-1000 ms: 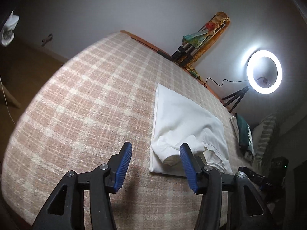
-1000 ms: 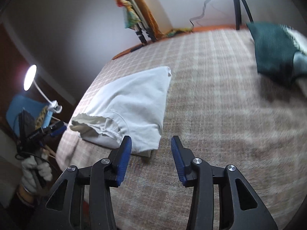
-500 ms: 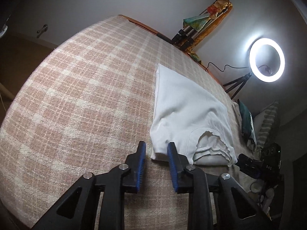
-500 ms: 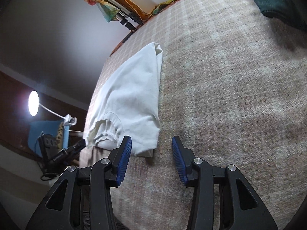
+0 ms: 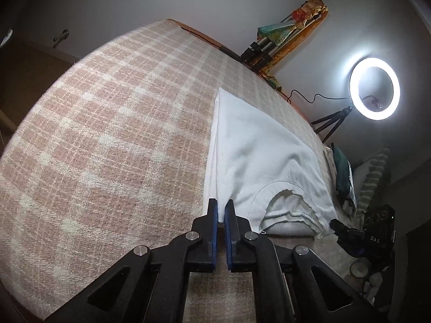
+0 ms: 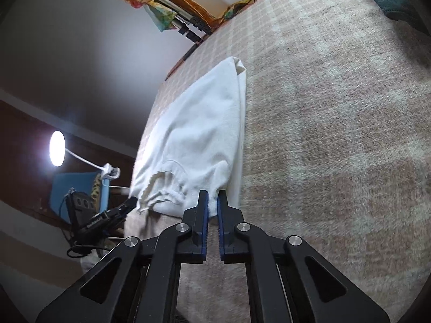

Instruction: Fold small clothes

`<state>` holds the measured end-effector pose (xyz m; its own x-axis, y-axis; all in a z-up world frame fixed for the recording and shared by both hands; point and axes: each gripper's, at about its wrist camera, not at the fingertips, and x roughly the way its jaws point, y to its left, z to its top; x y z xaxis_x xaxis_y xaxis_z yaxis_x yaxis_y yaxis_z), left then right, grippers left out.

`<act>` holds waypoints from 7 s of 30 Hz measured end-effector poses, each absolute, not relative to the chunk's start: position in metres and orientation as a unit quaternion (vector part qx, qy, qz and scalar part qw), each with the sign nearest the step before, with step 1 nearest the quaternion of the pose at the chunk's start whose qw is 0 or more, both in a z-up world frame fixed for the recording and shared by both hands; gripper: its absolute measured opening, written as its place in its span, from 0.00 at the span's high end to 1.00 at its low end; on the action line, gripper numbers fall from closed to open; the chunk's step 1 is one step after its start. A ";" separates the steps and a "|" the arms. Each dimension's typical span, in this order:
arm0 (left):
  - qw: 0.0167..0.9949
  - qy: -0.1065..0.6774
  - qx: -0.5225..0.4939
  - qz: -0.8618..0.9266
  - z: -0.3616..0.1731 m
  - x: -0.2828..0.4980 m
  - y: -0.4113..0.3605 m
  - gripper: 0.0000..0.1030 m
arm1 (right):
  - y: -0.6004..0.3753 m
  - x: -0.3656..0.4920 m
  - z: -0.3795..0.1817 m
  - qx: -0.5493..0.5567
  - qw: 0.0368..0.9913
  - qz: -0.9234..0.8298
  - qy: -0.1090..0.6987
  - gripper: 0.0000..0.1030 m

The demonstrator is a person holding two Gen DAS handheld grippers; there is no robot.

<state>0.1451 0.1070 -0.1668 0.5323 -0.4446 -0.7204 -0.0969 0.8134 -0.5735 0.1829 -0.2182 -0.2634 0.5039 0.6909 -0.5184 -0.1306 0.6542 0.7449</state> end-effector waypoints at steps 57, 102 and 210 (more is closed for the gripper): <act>0.862 0.470 -0.054 -0.184 -0.163 0.172 -0.062 0.69 | -0.248 0.331 -0.258 0.382 0.823 0.184 0.378 0.90; 0.819 0.457 -0.335 -0.088 -0.175 0.207 0.074 0.93 | -0.196 0.266 -0.259 0.285 0.795 0.260 0.468 0.91; 0.911 0.322 -0.057 -0.252 -0.010 0.233 -0.307 0.31 | -0.498 0.134 -0.044 0.087 0.950 -0.093 0.286 0.49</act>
<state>0.2329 -0.3072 -0.0097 0.6651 -0.4956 -0.5587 0.4224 0.8665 -0.2658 0.1340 -0.4979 -0.0441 0.8190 -0.1270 -0.5595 0.2266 0.9675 0.1121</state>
